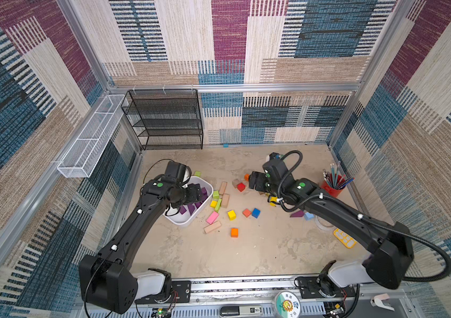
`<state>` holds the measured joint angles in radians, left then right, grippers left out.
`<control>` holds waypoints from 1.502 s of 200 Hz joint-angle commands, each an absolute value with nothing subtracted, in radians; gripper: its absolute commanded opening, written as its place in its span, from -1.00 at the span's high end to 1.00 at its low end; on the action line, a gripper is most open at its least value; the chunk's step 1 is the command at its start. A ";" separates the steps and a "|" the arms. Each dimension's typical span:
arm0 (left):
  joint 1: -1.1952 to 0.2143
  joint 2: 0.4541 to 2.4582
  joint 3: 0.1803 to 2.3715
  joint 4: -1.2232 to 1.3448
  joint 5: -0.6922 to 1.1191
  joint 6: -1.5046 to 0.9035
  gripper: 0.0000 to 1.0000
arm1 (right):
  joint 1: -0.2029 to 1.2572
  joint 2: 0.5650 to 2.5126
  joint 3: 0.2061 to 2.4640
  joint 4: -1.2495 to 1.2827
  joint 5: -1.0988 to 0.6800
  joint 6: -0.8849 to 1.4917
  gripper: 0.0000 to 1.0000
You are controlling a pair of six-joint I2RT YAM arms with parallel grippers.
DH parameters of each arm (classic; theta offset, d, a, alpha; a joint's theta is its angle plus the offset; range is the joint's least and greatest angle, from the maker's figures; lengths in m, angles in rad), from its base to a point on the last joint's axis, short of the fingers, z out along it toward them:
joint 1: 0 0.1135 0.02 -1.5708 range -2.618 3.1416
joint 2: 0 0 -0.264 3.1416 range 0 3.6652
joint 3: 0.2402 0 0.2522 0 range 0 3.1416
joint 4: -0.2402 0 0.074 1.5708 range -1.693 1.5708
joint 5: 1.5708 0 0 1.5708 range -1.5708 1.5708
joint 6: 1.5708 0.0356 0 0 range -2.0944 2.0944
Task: Pick purple bricks into the storage bin
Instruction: Place the building block in the storage box, then pick up the building block from the center of the board.
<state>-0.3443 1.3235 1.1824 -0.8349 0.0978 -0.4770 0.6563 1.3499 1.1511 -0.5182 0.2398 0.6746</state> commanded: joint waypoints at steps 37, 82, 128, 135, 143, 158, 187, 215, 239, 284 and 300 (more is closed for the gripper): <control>-0.687 1.542 1.348 -0.884 -0.092 -0.584 -0.60 | 0.570 1.062 0.871 -0.524 0.265 0.719 -0.82; -0.897 1.745 1.530 -0.936 -0.157 -0.575 -0.57 | 0.528 0.958 0.790 -0.562 0.281 0.745 -0.81; -1.012 1.883 1.642 -0.933 -0.141 -0.486 -0.56 | 0.446 0.874 0.738 -0.594 0.279 0.782 -0.79; -1.021 1.901 1.659 -0.930 -0.131 -0.466 -0.56 | 0.438 0.863 0.738 -0.598 0.282 0.782 -0.78; -1.026 1.920 1.671 -0.916 -0.106 -0.438 -0.56 | 0.429 0.853 0.742 -0.605 0.290 0.784 -0.78; -1.032 1.949 1.689 -0.873 -0.064 -0.377 -0.56 | 0.410 0.844 0.755 -0.618 0.304 0.784 -0.78; -1.034 1.990 1.721 -0.778 -0.005 -0.257 -0.56 | 0.365 0.842 0.798 -0.630 0.308 0.767 -0.78; -1.036 2.035 1.761 -0.682 0.086 -0.135 -0.56 | 0.336 0.850 0.874 -0.637 0.316 0.748 -0.78; -1.036 2.098 1.823 -0.644 0.147 -0.042 -0.55 | 0.317 0.875 0.943 -0.633 0.315 0.726 -0.78; -1.042 2.221 1.946 -0.632 0.176 0.084 -0.52 | 0.283 0.937 1.055 -0.611 0.264 0.681 -0.78; -1.043 2.262 1.987 -0.627 0.173 0.115 -0.52 | 0.274 0.979 1.103 -0.601 0.235 0.656 -0.78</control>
<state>-1.0420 2.2181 1.9369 -0.6544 0.1455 0.0113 0.2832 0.9386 1.0504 -0.6395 0.2794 0.7025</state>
